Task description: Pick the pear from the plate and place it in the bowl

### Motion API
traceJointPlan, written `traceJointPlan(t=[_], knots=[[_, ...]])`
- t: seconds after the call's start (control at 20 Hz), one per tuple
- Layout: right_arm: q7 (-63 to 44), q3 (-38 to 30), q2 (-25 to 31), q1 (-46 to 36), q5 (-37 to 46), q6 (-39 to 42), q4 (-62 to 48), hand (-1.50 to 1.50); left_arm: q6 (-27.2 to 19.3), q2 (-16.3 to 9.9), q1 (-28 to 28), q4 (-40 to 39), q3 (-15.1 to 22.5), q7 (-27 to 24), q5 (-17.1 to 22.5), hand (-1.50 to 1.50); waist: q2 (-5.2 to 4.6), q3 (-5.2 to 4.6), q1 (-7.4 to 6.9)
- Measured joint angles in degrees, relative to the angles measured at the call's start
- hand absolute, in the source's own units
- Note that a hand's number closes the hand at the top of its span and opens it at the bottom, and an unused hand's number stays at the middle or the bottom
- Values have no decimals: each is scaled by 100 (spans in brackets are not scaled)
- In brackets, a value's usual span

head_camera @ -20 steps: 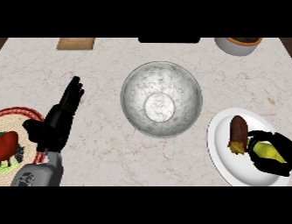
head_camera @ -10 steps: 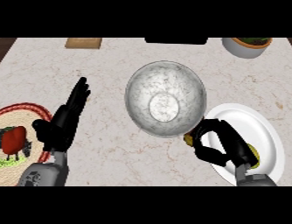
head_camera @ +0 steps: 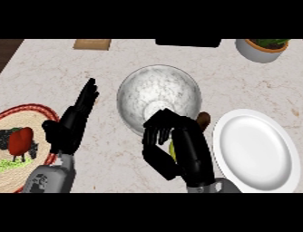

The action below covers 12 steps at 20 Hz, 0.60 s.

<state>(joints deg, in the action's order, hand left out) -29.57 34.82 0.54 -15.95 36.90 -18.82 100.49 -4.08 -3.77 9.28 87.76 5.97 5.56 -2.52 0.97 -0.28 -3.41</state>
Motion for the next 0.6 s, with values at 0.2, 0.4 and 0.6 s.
traceJointPlan(t=[0.2,0.4,0.6], knots=[[-838,617,-33,-756,858,-765,-71,150,-7,0,27,-48,-25,11,2,0,13,-12,24],[-1967,946,-43,-1613,1543,-976,-217,150,-34,11,81,-119,-67,9,5,0,20,-18,67],[-2947,988,-31,-2543,1976,-744,-395,150,-18,-6,120,-206,-120,-40,27,0,18,-18,83]])
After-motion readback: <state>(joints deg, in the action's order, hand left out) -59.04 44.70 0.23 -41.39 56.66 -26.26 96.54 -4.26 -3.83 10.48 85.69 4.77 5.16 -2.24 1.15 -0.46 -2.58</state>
